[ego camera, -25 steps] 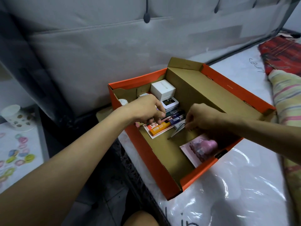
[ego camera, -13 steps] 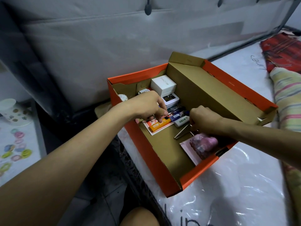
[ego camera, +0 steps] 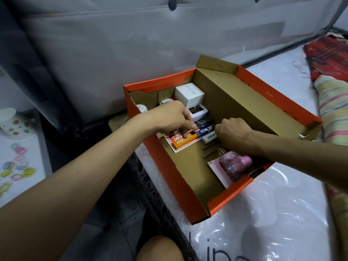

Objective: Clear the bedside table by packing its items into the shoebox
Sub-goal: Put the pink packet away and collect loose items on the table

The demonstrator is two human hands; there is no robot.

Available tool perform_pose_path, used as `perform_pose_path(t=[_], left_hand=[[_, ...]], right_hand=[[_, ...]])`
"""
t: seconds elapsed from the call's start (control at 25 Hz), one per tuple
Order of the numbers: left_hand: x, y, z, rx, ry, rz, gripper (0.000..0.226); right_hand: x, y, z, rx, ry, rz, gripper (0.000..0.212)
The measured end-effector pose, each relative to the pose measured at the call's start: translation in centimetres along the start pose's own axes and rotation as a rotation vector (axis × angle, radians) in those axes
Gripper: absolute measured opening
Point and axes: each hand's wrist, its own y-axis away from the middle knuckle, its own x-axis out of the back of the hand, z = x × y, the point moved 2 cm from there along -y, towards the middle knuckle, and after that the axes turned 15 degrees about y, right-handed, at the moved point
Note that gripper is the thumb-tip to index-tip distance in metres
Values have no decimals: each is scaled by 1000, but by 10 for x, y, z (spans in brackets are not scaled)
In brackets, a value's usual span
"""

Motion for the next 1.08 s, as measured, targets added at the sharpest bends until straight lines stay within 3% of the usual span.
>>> perform_pose_path(t=[0.44,0.6,0.76,0.84,1.08], left_hand=[[-1,3,3,17,-17,17,22],[-1,3,3,18,-15,15,22],[-1,2,1,-6,-31,35,22],[-1,2,1,-14,-49,37,23],[-1,3,2,-13,-54,47,25]], right_hand=[[10,-5,-8,-78,250,21,13],[10,-6,-3,-55,166,59,13],[5,1,9,56,-210,-50,23],[1,5,8,89,-215,-84,27],[0,3,8,11,-178,33,20]])
